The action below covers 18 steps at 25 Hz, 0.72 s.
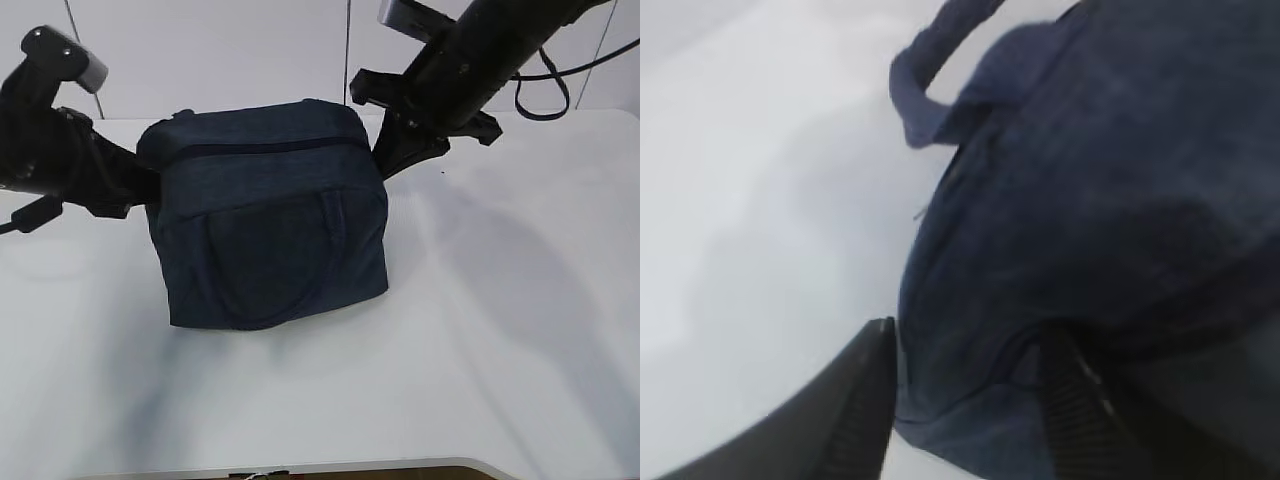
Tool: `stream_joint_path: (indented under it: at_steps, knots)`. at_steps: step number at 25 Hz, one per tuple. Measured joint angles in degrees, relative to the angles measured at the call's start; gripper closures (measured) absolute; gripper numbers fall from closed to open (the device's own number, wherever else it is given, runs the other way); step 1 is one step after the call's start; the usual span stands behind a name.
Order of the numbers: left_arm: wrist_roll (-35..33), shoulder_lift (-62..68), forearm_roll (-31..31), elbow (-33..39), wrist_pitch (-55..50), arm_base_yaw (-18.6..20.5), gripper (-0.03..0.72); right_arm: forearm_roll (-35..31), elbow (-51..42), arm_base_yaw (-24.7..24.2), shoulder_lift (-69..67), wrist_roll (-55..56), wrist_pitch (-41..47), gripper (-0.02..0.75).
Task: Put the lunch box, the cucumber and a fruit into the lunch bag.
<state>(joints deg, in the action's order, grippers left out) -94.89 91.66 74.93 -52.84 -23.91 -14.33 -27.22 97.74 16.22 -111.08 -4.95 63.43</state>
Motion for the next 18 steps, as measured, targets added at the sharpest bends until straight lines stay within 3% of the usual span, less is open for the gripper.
stream_joint_path:
  at_steps: [4,11,18]
  knots:
    - [0.0,-4.91,-2.43,0.0,-1.88,0.0,0.311,2.39,0.0,0.0,0.0,-0.09,0.35,0.733]
    - [-3.69,-9.92,-5.29,-2.79,-13.97,-0.25,0.301,3.52,0.0,0.0,0.0,0.61,1.07,0.733]
    - [-7.43,-9.92,-9.39,-6.06,-16.73,-5.51,0.299,5.5,0.0,0.0,0.0,7.58,2.31,0.733]
